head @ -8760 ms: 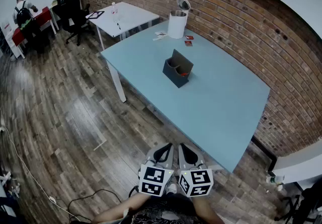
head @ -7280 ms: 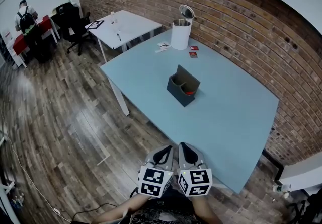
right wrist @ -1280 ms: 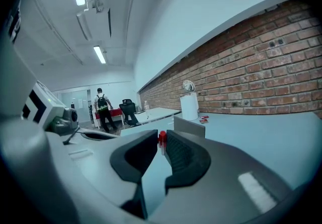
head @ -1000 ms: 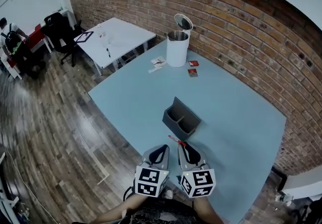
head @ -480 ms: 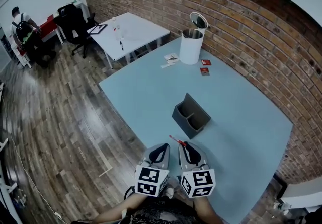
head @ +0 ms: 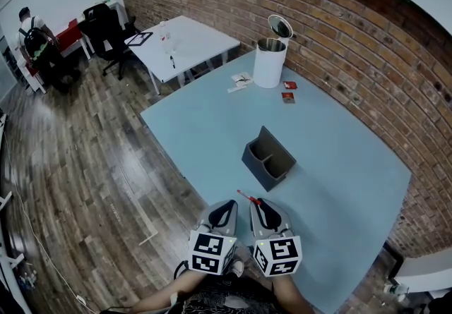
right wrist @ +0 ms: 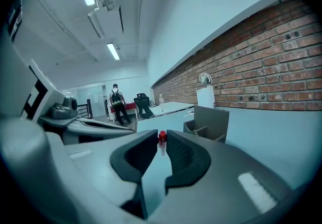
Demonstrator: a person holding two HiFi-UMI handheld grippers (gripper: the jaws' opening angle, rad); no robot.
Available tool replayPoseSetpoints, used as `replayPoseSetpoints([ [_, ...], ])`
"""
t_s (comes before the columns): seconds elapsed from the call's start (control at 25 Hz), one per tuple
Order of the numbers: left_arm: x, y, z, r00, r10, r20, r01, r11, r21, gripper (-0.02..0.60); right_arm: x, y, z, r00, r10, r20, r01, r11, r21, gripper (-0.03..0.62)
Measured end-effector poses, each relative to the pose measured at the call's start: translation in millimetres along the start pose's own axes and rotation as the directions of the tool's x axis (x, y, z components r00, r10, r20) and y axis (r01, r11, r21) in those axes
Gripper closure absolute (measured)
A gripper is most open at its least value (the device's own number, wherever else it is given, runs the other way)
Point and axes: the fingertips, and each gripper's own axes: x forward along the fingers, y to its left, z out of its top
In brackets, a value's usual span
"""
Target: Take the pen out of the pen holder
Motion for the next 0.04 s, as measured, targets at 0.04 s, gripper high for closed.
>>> replayPoseSetpoints([
  [0.04, -0.4, 0.0, 0.2, 1.000, 0.001, 0.002, -0.001, 1.000, 0.003, 0.588, -0.7, 0.1, 0.1, 1.000, 0.001, 0.000, -0.001, 1.000, -0.001, 0.537],
])
